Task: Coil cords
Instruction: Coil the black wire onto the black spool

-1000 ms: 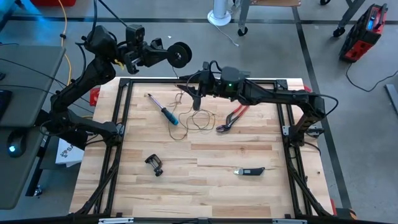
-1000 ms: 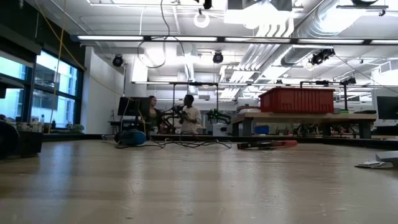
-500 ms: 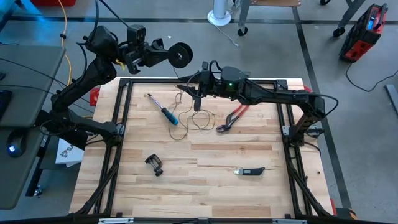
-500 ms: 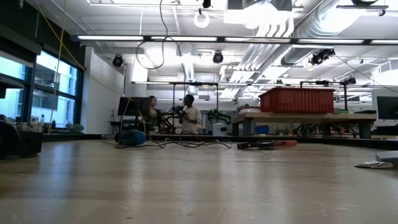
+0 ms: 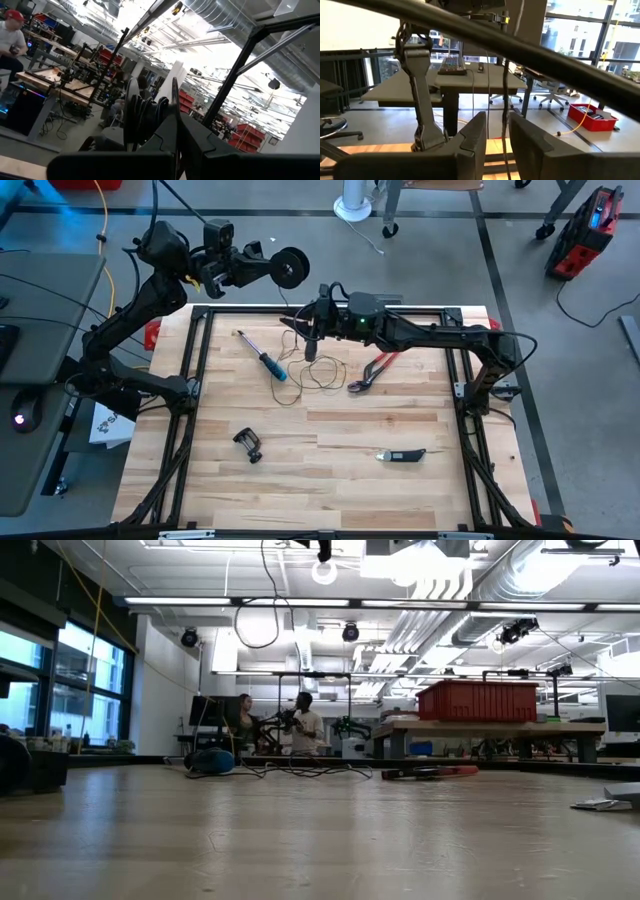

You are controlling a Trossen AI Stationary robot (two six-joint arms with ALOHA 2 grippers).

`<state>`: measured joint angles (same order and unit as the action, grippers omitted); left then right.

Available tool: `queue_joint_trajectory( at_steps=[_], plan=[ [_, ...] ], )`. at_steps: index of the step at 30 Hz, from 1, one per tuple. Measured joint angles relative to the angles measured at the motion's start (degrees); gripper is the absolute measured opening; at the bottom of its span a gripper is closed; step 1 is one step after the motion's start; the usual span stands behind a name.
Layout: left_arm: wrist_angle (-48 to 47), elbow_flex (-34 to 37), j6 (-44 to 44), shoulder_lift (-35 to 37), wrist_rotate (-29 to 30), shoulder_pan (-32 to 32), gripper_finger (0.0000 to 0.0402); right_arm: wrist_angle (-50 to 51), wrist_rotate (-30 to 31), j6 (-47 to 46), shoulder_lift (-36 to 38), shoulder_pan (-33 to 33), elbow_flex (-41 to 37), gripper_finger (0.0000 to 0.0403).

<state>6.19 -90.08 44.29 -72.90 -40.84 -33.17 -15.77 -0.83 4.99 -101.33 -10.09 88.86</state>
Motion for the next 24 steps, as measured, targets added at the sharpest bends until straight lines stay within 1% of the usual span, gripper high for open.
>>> queue_joint_trajectory(
  at_steps=[5, 11, 24],
  plan=[
    [0.1, 0.0, 0.0, 0.0, 0.0, 0.0, 0.0000, 1.1, 0.4, 0.0, 0.8, 0.0, 0.0, 0.0057],
    [0.6, 0.0, 0.0, 0.0, -0.1, 0.0, 0.0000, 4.8, 0.8, 0.6, 2.6, 0.0, 0.0, 0.0059],
    [0.7, 0.0, 0.0, 0.0, 0.0, 0.0, 0.0000, 1.8, 0.8, -1.1, 2.8, 0.0, 0.0, 0.0060]
  ],
)
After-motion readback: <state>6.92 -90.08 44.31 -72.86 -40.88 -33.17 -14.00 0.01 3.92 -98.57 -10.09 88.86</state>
